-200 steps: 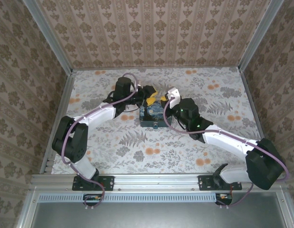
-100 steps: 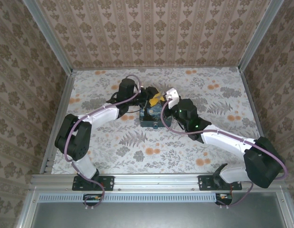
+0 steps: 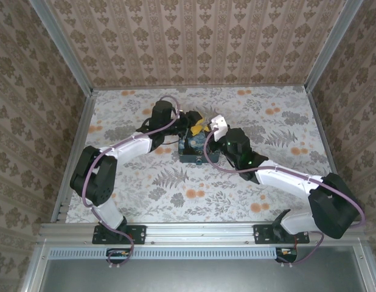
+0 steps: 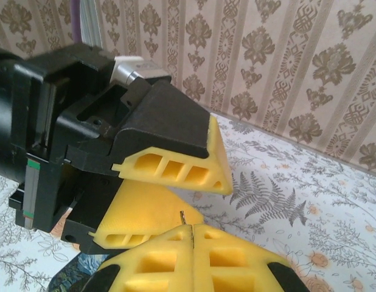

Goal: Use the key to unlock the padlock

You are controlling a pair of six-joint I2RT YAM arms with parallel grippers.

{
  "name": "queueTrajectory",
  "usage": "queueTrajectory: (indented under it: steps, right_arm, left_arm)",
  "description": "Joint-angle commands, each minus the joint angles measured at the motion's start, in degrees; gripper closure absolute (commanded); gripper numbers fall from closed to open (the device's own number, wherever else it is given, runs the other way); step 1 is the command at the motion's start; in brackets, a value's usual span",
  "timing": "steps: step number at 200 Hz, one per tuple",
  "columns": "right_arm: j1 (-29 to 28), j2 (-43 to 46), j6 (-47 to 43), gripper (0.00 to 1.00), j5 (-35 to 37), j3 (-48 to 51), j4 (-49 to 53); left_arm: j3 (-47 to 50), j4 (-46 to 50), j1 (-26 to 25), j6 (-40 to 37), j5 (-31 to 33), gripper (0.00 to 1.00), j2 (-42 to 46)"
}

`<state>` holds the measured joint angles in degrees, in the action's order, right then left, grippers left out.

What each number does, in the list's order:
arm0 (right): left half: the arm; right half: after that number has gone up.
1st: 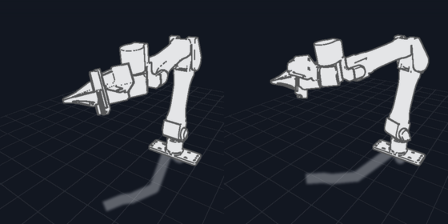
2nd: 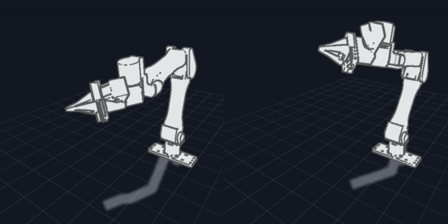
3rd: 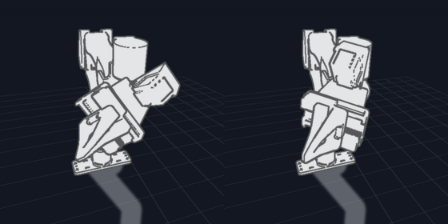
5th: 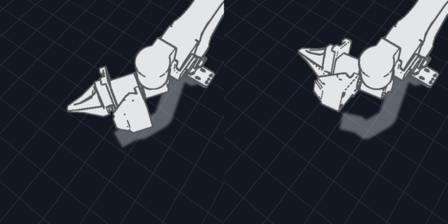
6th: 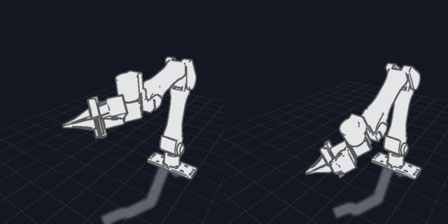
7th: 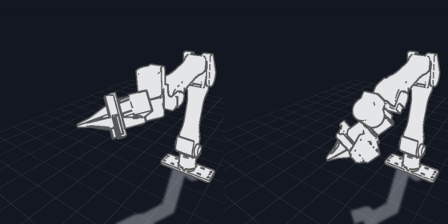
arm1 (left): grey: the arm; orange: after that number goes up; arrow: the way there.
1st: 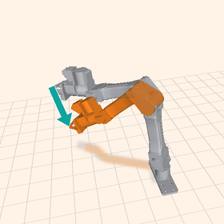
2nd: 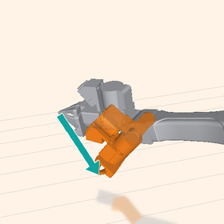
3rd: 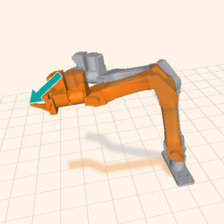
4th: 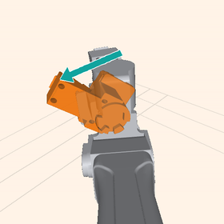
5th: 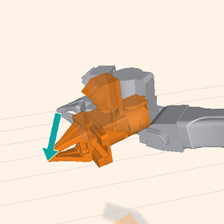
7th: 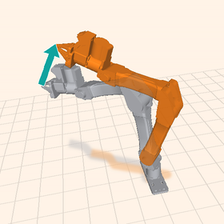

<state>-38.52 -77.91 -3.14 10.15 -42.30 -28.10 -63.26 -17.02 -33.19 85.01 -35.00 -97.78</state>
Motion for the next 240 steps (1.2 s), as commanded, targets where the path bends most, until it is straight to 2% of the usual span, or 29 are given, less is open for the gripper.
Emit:
queueTrajectory:
  steps: [1,123,181,240]
  right_arm:
    - [-0.59,-0.99,-1.51,1.00,1.42,-1.76,-1.00]
    - [-0.76,-1.36,-2.31,1.00,1.80,-2.65,-0.73]
    - [-1.03,-3.29,-2.23,1.00,1.73,-3.62,-0.56]
    - [-1.29,-4.01,-2.49,1.00,1.80,-4.23,-0.39]
  left_arm:
    - [-0.94,-1.95,-0.64,0.63,0.10,0.61,0.39]
    - [0.05,-3.44,-0.91,1.12,-0.05,0.88,-0.05]
    - [0.07,-3.77,-1.26,1.18,-0.15,0.94,-0.33]
    - [-0.03,-4.08,-1.53,1.34,-0.15,0.95,-0.58]
